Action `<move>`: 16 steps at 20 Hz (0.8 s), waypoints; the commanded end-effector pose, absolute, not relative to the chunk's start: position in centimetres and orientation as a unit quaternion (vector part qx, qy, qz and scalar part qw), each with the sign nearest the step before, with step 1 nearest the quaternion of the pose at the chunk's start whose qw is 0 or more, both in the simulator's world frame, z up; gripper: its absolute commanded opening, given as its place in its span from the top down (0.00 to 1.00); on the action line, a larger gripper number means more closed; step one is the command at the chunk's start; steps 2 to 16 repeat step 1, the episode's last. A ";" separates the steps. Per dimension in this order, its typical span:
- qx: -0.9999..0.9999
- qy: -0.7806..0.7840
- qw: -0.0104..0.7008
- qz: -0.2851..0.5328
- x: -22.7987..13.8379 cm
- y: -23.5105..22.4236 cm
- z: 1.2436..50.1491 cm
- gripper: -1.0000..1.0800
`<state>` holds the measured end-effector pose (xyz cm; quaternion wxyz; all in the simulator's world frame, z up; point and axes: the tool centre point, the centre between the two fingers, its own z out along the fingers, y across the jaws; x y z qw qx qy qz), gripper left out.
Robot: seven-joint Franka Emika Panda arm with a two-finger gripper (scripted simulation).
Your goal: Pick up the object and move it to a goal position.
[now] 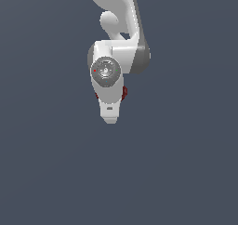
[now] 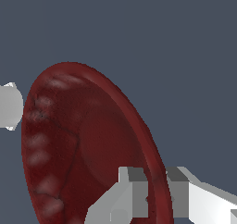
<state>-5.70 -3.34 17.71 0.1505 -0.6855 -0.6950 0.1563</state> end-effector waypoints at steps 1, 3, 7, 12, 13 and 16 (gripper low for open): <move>-0.686 -0.695 0.150 0.156 -5.6 -3.4 17.7 1.00; -0.686 -0.695 0.150 0.156 -5.6 -3.4 17.7 1.00; -0.686 -0.695 0.150 0.156 -5.6 -3.4 17.7 1.00; -0.686 -0.695 0.150 0.156 -5.6 -3.4 17.7 1.00; -0.686 -0.695 0.150 0.156 -5.6 -3.4 17.7 1.00; -0.686 -0.695 0.150 0.156 -5.6 -3.4 17.7 1.00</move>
